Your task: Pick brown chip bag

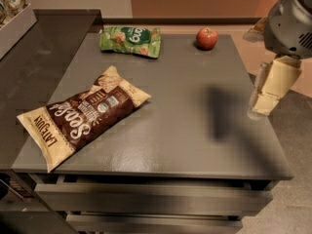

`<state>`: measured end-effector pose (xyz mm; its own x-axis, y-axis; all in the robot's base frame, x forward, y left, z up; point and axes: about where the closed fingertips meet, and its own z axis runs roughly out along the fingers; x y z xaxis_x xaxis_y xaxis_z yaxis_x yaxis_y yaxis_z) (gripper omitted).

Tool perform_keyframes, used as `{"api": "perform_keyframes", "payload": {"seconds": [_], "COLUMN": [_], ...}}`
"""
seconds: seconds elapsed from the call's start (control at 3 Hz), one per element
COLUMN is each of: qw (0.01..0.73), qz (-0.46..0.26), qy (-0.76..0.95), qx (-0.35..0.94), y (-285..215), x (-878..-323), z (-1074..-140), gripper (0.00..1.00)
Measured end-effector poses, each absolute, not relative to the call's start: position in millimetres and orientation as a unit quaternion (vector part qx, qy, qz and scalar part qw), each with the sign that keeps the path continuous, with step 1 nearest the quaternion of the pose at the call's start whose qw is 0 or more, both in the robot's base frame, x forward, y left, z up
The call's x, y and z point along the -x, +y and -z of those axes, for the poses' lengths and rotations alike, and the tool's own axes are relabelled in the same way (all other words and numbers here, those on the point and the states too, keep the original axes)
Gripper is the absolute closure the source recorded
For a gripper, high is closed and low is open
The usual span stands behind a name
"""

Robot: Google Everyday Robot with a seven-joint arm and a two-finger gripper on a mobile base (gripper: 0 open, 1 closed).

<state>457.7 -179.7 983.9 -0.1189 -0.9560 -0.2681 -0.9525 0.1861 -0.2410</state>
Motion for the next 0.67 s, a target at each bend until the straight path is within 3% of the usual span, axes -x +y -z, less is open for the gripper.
{"api": "perform_keyframes", "payload": {"seconds": [0.67], "qw": [0.215], "qz": [-0.004], "qy": [0.679], "qx": [0.702], "y": [-100], "x": [-494], "z": [-967], "gripper": [0.00]}}
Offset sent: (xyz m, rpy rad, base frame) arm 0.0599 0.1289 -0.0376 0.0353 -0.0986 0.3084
